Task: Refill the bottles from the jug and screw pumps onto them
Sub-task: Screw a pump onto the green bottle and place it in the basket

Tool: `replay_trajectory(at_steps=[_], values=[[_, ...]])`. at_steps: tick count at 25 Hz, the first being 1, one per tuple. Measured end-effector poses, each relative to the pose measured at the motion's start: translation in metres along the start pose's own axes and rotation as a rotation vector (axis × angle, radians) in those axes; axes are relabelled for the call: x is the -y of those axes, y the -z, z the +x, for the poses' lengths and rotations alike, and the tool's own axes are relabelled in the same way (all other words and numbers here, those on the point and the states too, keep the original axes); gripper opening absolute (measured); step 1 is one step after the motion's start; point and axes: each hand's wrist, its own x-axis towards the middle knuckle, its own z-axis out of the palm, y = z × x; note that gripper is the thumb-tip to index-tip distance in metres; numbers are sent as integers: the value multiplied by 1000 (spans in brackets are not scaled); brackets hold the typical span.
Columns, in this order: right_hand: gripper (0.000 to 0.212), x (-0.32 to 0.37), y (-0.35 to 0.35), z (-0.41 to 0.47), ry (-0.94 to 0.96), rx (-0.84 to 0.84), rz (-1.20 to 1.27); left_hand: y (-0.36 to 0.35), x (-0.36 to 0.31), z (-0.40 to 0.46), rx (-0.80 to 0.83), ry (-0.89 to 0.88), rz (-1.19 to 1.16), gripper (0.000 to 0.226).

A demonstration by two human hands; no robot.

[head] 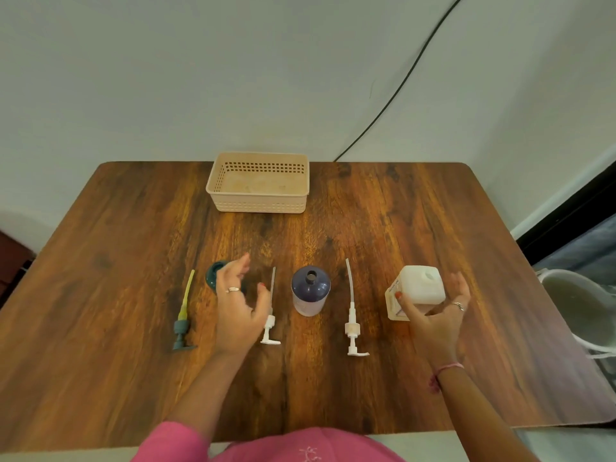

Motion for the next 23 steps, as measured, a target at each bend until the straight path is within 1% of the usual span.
replay_trajectory(at_steps=[1, 3, 4, 6, 8, 10, 12, 14, 16, 18, 20, 22, 23], values=[[100, 8, -1, 0, 57, -43, -42, 10, 3, 4, -66, 1, 12, 50], [87, 30, -8, 1, 262, -93, -106, 31, 14, 11, -172, 42, 39, 48], [79, 44, -15, 1, 370, -87, -117, 42, 22, 13, -206, 91, 53, 49], [66, 71, -37, -2, 529, -36, -102, 59, 38, 14, -227, 212, 108, 49], [59, 90, -64, -8, 607, 54, -59, 71, 57, 14, -150, 414, 231, 51], [55, 100, -94, -19, 632, 158, -28, 80, 85, 13, 22, 634, 392, 56], [50, 104, -123, -29, 646, 260, -9, 84, 111, 10, 218, 782, 491, 63], [44, 110, -150, -42, 681, 349, -8, 85, 126, 6, 325, 830, 461, 63], [40, 117, -174, -56, 719, 443, -28, 84, 137, 1, 335, 787, 410, 54], [38, 122, -196, -67, 774, 535, -80, 84, 142, -1, 305, 742, 372, 38], [37, 123, -215, -74, 822, 652, -158, 88, 138, 1, 228, 790, 241, 25], [39, 126, -229, -78, 897, 814, -252, 95, 123, 8, 121, 837, 87, 19], [41, 128, -234, -79, 955, 893, -291, 100, 113, 13, 80, 834, 16, 18]])
